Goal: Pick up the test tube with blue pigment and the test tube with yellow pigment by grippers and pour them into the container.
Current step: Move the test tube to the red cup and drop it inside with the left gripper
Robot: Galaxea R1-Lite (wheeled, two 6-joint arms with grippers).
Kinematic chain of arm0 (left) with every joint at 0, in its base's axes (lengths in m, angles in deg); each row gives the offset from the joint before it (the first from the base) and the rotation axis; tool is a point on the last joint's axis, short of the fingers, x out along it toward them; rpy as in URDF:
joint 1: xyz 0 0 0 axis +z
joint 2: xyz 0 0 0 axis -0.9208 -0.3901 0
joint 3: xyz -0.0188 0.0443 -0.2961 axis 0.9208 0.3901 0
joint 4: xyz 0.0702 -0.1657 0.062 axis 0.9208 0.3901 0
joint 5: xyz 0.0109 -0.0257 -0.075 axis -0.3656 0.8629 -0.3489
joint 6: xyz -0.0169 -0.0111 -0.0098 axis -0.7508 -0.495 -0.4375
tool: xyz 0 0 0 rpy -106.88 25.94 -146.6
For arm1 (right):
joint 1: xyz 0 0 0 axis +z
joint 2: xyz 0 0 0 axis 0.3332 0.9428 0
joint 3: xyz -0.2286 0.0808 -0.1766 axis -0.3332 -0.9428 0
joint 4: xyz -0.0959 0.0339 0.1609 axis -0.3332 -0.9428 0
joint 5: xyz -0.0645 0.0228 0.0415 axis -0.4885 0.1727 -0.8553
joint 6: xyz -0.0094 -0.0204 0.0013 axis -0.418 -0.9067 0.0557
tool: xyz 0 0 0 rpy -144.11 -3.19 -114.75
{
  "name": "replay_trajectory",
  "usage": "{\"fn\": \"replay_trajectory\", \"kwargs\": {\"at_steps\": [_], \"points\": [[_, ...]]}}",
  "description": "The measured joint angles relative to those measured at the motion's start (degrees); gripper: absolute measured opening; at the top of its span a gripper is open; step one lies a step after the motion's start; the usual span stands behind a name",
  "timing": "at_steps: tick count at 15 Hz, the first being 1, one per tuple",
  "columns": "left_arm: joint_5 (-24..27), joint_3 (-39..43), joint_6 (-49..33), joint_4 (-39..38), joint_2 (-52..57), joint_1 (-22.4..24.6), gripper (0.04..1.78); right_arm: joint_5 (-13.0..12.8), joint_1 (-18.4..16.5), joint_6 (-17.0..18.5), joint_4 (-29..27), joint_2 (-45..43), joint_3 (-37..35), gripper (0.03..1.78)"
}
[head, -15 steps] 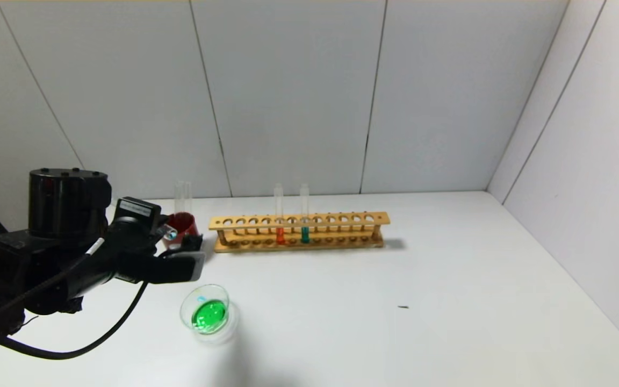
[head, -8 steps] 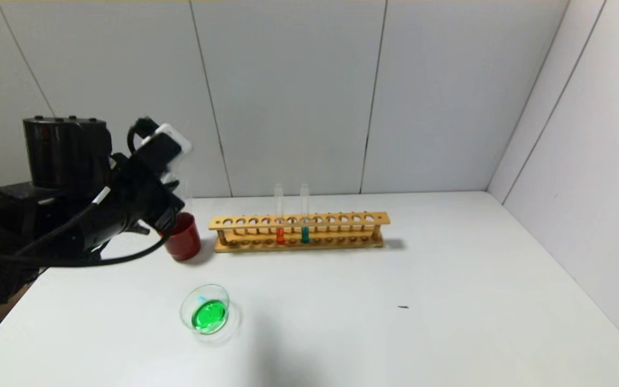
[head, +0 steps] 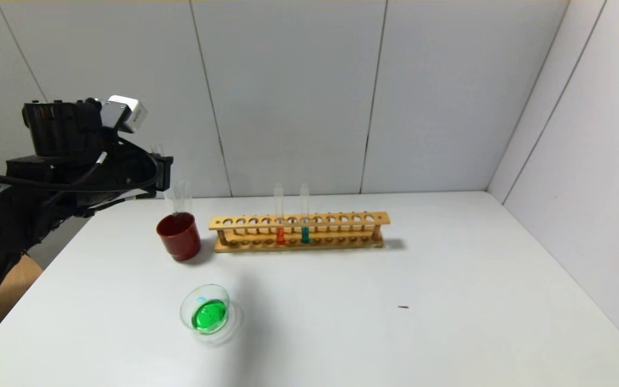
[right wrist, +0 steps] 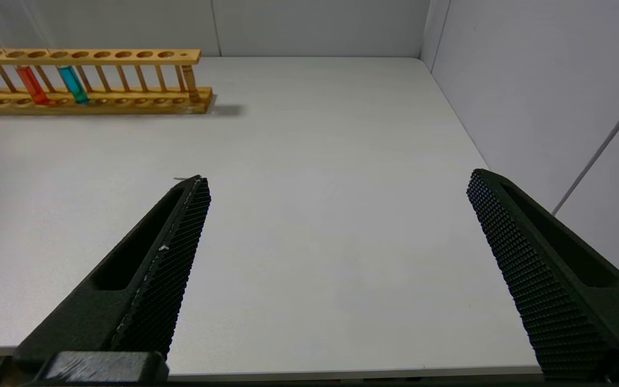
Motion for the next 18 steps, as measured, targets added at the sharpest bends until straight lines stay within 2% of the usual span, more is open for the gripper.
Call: {"fn": "replay_trajectory", "kwargs": {"at_steps": [4, 10, 13, 18], "points": [[-0.3, 0.7, -0.1, -4.8, -4.3, 0.8, 0.31, 0.0, 0.0, 0.0, 0.0, 0.0, 0.0, 1.75], [-0.4, 5.3, -0.4, -6.2, -6.3, 3.5, 0.31, 0.0, 0.0, 0.0, 0.0, 0.0, 0.0, 1.75], [-0.2, 8.3, -0.4, -10.2, -7.1, 4.2, 0.31, 0.0, 0.0, 0.0, 0.0, 0.0, 0.0, 1.75], [0.1, 8.7, 0.1, -12.3, -9.7, 4.3, 0.31, 0.0, 0.0, 0.0, 0.0, 0.0, 0.0, 1.75]]}}
